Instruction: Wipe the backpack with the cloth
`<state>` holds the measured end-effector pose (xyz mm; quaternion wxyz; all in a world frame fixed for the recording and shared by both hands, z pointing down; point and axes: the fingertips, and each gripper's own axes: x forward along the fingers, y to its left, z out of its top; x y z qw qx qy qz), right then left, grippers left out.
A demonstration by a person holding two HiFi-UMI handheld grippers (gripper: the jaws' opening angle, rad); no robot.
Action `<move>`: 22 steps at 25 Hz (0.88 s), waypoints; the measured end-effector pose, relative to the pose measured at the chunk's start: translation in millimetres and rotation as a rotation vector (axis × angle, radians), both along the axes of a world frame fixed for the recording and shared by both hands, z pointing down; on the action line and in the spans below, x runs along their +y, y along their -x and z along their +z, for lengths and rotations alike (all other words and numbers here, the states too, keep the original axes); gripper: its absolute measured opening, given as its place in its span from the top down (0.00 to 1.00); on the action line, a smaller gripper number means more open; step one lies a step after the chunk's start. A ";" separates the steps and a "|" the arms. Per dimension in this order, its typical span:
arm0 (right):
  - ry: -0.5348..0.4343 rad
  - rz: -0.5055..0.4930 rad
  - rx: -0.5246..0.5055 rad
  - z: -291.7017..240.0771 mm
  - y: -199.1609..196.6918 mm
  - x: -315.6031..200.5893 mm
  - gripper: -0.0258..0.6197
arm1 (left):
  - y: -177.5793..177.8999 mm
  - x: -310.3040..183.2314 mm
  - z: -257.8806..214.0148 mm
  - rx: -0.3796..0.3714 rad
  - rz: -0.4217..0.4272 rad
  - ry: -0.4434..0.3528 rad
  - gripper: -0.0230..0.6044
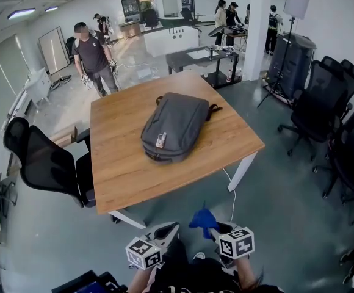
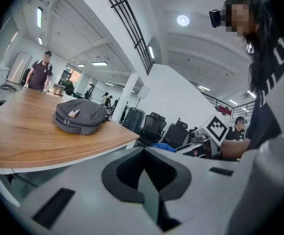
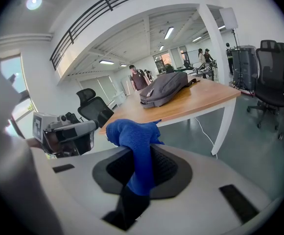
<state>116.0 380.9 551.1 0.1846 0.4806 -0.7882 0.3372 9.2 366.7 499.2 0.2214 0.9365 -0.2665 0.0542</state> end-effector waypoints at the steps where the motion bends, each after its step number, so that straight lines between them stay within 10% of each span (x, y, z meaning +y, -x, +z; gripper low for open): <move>1: 0.001 0.000 0.002 0.6 -0.3 1.0 0.84 | -0.5 1.0 0.5 0.000 0.002 0.001 0.97; 22: 0.021 -0.018 0.004 9.1 2.5 9.9 0.84 | 5.3 9.6 5.5 -0.011 -0.017 0.007 0.97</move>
